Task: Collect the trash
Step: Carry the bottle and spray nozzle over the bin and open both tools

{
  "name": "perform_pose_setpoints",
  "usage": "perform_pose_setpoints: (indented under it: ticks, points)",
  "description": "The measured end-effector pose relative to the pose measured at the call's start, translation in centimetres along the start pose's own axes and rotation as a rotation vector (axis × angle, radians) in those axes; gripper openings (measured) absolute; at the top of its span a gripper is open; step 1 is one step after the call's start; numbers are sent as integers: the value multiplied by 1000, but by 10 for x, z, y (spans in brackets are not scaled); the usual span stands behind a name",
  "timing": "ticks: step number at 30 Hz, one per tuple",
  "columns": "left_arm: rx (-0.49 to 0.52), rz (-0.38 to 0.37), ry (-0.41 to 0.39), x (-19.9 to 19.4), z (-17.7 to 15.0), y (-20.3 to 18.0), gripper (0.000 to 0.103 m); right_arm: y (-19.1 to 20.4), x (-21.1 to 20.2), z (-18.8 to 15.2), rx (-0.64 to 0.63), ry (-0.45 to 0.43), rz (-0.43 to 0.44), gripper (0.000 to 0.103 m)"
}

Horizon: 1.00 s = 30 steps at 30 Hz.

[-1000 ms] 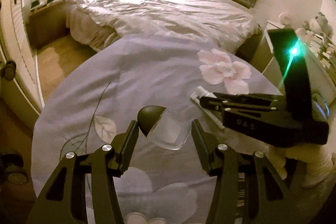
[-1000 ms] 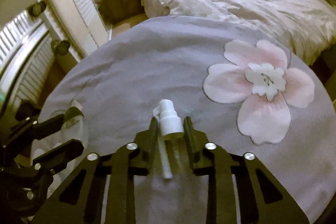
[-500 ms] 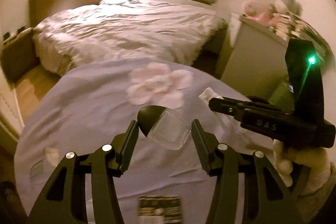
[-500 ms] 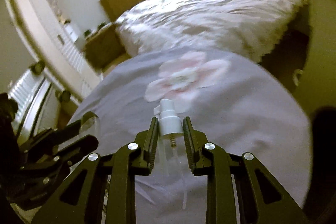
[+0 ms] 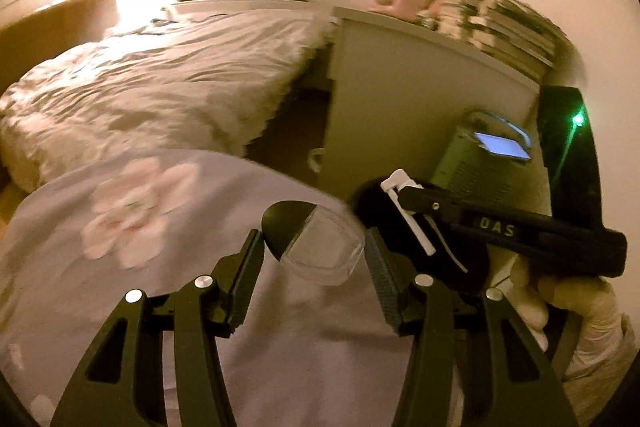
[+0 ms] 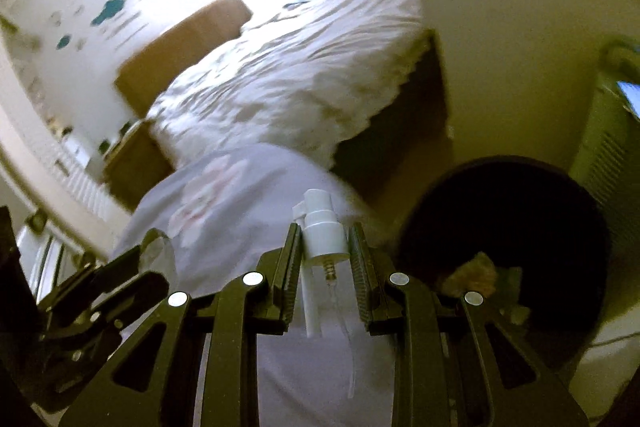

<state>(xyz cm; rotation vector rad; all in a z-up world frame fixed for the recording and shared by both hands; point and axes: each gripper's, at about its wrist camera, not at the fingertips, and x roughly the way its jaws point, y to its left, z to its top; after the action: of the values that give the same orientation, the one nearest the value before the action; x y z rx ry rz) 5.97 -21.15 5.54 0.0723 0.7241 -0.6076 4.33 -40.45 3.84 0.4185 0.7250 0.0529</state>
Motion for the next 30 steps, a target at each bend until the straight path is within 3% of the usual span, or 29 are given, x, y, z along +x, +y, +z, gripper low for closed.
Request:
perform_pose_setpoints:
  ticks: [7,16,30]
  points:
    - [63,-82,27,38,8,-46,51,-59,-14,-2,93,-20,-64,25]
    - [95,-120,87,76,3,-75,51,-112,-11,-15,181,-5,-119,25]
    - [125,-131,140,106,1,-94,51,-134,4,-27,240,24,-140,25]
